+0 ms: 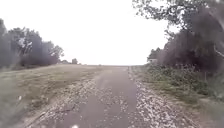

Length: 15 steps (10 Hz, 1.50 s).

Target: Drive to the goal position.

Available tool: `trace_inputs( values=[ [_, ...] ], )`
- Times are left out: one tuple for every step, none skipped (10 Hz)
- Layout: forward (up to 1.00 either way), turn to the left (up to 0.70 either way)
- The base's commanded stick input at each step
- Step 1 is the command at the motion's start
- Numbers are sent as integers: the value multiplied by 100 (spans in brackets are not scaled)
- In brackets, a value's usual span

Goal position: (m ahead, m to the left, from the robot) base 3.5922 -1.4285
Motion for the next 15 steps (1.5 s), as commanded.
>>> trace_inputs(
  values=[
    [45,0],
    [45,0],
    [45,0],
    [45,0],
    [45,0],
    [45,0],
    [45,0],
    [45,0],
    [45,-5],
    [45,-11],
    [45,-17],
    [45,-23],
    [45,-26],
    [45,-23],
    [45,-20]
  ],
)
